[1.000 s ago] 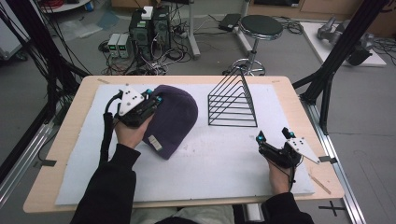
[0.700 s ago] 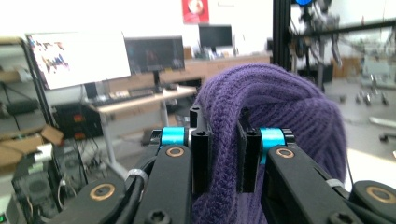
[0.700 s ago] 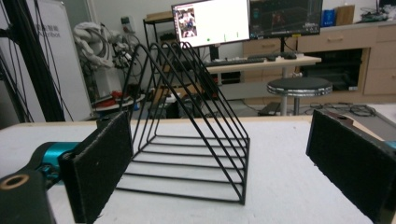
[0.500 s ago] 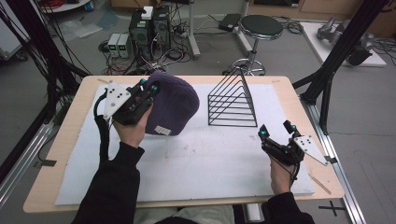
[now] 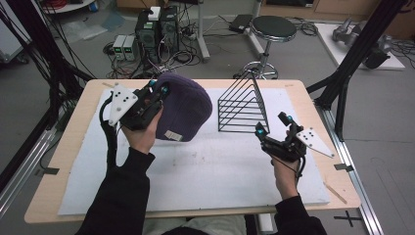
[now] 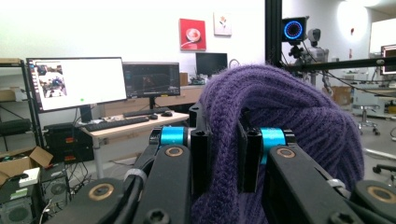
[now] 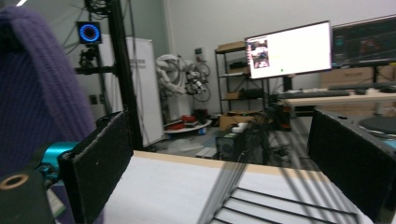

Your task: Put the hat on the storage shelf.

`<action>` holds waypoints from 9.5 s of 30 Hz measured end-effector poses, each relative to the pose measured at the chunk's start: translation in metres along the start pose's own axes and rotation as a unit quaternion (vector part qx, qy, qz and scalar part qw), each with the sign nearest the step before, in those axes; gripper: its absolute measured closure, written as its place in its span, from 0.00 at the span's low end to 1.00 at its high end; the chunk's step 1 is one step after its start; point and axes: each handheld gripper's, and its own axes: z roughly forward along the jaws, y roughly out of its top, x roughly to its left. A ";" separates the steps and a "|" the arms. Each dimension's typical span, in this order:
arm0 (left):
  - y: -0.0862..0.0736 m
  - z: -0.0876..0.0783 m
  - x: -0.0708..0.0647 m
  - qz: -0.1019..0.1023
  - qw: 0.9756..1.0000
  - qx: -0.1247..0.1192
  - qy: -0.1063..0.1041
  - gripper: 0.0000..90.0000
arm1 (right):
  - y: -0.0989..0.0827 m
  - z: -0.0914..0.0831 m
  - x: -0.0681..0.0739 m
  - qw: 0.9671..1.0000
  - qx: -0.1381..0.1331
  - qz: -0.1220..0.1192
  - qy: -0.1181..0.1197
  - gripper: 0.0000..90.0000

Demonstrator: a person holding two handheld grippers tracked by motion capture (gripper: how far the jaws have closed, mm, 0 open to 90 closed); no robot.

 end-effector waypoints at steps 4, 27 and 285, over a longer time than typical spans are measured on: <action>0.001 0.000 0.000 -0.002 1.000 -0.008 0.003 0.88 | -0.001 0.016 0.015 1.000 -0.006 -0.006 0.018 0.07; 0.012 -0.008 0.005 -0.014 0.999 -0.039 0.011 0.88 | -0.050 0.108 0.105 0.990 0.020 0.009 0.136 0.07; -0.080 0.123 -0.072 -0.020 0.993 0.106 -0.054 0.31 | 0.019 0.064 -0.057 0.983 0.157 -0.036 -0.087 0.12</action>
